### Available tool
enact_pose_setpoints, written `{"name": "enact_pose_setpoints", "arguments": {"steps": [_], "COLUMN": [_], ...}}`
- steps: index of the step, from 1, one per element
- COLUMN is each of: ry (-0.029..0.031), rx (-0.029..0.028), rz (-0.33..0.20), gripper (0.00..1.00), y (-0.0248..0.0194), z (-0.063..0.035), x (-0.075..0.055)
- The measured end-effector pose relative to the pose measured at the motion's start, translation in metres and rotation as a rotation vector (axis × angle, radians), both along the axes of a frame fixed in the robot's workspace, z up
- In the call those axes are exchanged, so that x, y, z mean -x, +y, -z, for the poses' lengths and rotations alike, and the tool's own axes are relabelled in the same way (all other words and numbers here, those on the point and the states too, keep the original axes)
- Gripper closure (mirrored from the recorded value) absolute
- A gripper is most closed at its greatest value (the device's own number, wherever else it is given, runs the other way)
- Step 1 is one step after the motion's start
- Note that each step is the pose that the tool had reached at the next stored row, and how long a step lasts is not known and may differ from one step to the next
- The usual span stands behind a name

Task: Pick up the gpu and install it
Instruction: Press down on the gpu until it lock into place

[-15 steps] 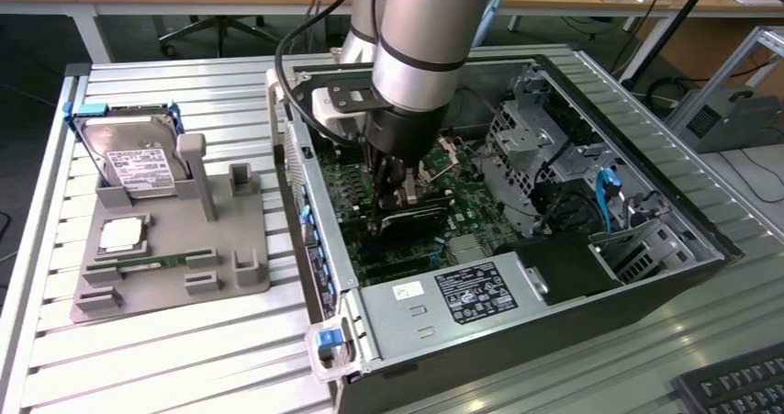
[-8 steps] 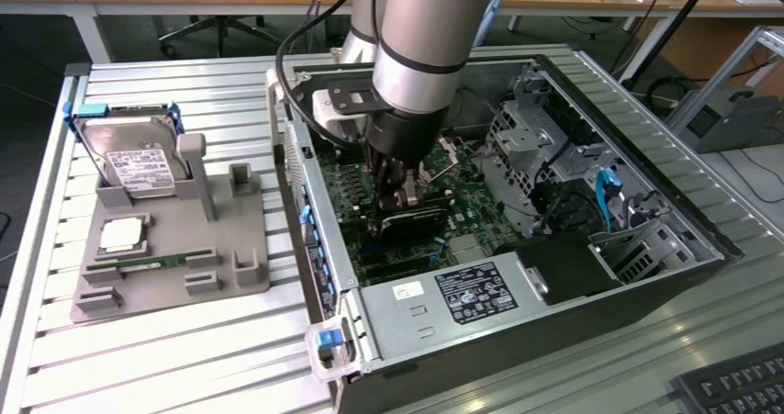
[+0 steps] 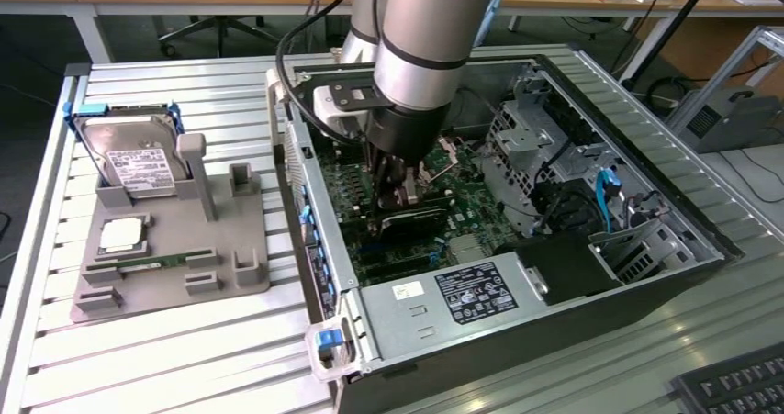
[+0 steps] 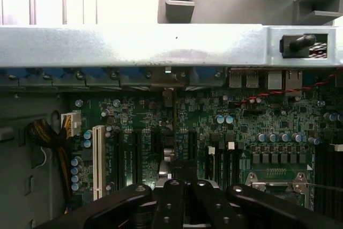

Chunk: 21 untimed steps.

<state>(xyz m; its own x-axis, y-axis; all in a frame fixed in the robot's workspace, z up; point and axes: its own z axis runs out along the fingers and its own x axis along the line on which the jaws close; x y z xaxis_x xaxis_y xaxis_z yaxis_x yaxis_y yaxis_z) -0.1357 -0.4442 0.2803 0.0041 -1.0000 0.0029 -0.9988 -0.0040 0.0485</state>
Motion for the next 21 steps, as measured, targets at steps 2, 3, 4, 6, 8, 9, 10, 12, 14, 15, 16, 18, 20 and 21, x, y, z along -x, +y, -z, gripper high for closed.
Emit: {"name": "enact_pose_setpoints", "arguments": {"steps": [2, 3, 4, 6, 8, 9, 10, 12, 14, 15, 16, 18, 20, 21], "ry": [-0.0001, 0.0000, -0.0002, 0.0006, 0.0042, 0.0054, 0.0060, 0.0070, 0.0080, 0.0085, 0.0091, 0.0092, 0.0131, 0.0150], "rx": [0.0002, 0.0003, 0.0000, 0.0000, 0.0003, 0.0003, 0.0003, 0.0003, 0.0009, 0.0014, 0.0019, 0.0007, 0.0057, 0.0087], "rz": [0.000, 0.000, 0.000, 0.000, 0.000, 0.000, 0.000, 0.000, 0.000, 0.000, 0.000, 0.000, 0.000, 0.000], "gripper": [0.89, 0.89, 0.89, 0.89, 0.89, 0.89, 0.89, 0.89, 0.89, 0.89, 0.89, 0.89, 0.89, 0.89], "y": [0.0000, 0.0000, 0.0000, 0.0000, 0.0000, 0.0000, 0.0000, 0.0000, -0.0001, -0.0001, -0.0002, -0.0001, 0.0004, -0.0009], "z": [-0.0040, -0.0051, -0.0051, -0.0050, -0.0027, -0.0002, 0.0014, 0.0050, 0.0078, 0.0089, 0.0102, 0.0153, 0.0166, 0.0152], "x": [0.000, 0.000, 0.000, -0.001, -0.003, -0.002, -0.003, -0.003, -0.003, -0.003, -0.003, -0.003, -0.003, -0.002]}}
